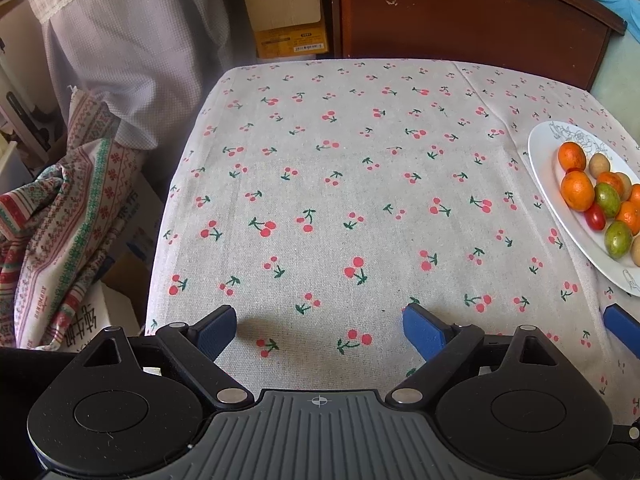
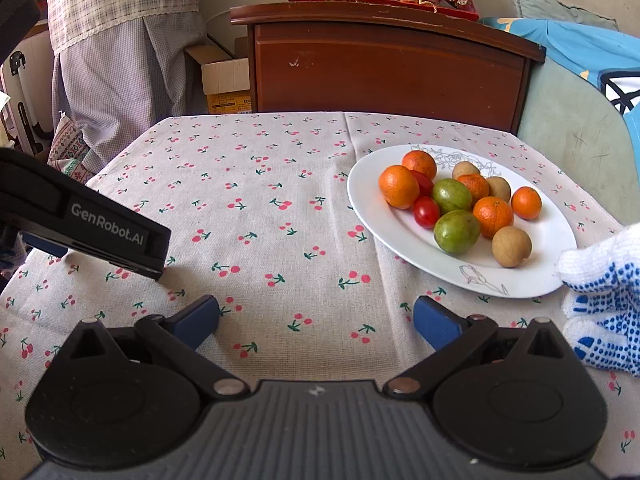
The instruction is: Organize fruits
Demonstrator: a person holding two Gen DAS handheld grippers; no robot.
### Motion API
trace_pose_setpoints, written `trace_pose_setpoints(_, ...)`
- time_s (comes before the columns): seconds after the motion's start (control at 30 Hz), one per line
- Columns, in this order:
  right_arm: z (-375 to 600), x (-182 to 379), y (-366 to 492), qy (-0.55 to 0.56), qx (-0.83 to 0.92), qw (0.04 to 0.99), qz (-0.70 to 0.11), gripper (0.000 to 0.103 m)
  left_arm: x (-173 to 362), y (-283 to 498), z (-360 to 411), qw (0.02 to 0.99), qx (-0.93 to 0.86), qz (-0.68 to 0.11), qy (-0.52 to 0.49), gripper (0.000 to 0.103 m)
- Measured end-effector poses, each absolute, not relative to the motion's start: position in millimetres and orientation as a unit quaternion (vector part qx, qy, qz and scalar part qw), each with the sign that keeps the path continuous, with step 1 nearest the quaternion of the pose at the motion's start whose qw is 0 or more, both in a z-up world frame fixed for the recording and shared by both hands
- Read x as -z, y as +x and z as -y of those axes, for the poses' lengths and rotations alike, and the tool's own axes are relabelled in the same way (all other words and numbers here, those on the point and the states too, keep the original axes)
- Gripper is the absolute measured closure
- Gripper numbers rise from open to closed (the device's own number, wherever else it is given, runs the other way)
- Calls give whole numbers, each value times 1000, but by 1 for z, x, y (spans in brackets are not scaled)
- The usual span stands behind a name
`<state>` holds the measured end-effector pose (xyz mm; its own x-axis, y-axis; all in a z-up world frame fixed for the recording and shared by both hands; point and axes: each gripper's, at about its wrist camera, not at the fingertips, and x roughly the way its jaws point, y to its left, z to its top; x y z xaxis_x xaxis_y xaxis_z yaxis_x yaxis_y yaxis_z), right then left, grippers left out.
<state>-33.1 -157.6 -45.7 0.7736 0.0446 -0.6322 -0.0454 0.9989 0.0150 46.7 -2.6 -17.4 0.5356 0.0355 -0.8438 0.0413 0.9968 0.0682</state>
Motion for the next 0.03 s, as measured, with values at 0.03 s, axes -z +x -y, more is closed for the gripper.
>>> trace_pose_setpoints(0.03, 158, 46, -33, -1, -24, 942, -336, 1, 18, 47, 3, 876, 2, -480, 42, 10)
